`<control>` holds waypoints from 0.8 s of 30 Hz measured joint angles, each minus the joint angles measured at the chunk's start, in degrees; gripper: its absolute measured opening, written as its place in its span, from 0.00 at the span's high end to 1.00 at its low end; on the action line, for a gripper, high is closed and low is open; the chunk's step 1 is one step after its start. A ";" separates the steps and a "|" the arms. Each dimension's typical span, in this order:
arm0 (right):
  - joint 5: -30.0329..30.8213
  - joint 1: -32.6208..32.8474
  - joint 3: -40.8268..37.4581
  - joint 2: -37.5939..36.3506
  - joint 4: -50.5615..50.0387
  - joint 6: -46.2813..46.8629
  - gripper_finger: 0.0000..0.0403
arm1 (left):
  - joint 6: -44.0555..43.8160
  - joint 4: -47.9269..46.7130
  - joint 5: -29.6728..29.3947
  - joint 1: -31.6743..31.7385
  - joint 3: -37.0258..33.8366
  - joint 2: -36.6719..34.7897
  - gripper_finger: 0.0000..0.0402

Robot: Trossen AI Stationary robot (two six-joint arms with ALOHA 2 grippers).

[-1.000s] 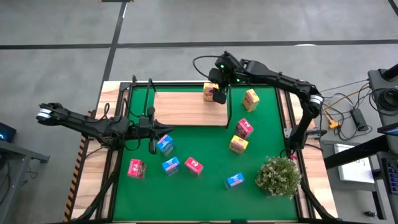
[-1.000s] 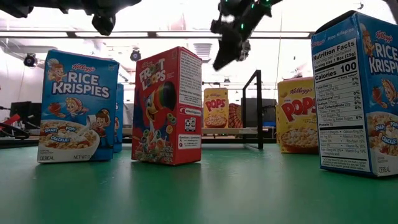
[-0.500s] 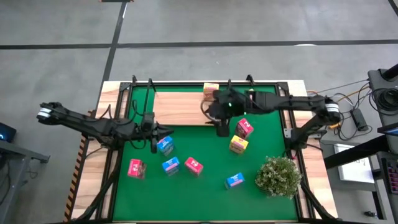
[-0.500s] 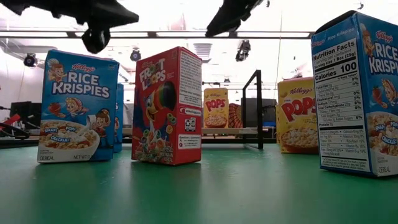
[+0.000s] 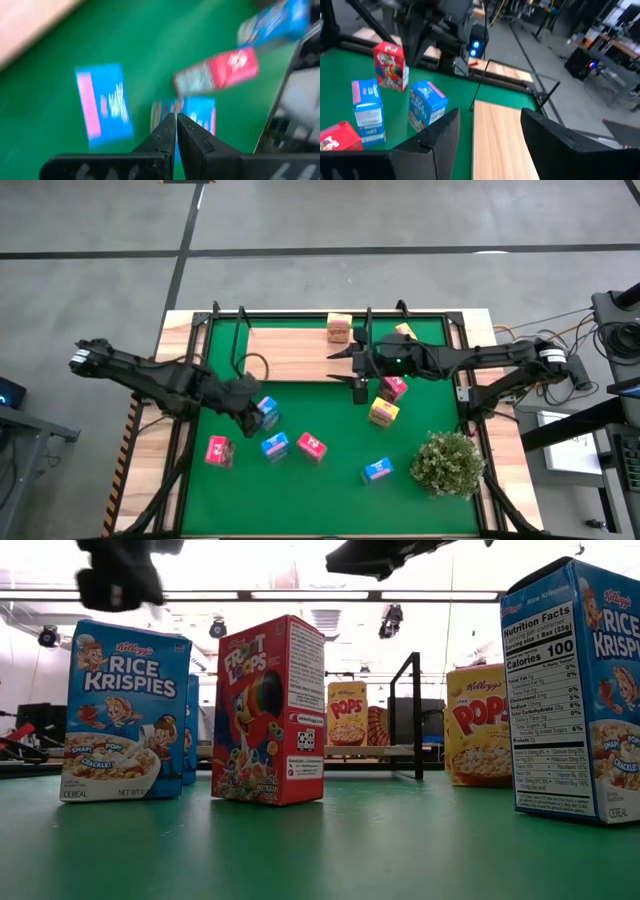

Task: Stack cereal on shelf
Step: Put the top blue cereal box on the shelf

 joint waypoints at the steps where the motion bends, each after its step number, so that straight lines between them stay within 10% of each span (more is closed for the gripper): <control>1: 0.00 0.00 -0.66 -0.55 0.64 0.12 0.50 | -0.67 -1.96 0.40 -0.38 1.52 1.31 1.00; 11: 0.00 0.09 -5.37 -1.79 4.44 0.63 0.50 | -4.13 -12.72 0.37 -0.72 12.84 12.74 0.92; 24: -0.03 0.42 -7.54 -1.73 3.49 3.41 0.50 | -5.69 -17.19 -5.44 1.47 11.44 17.69 0.44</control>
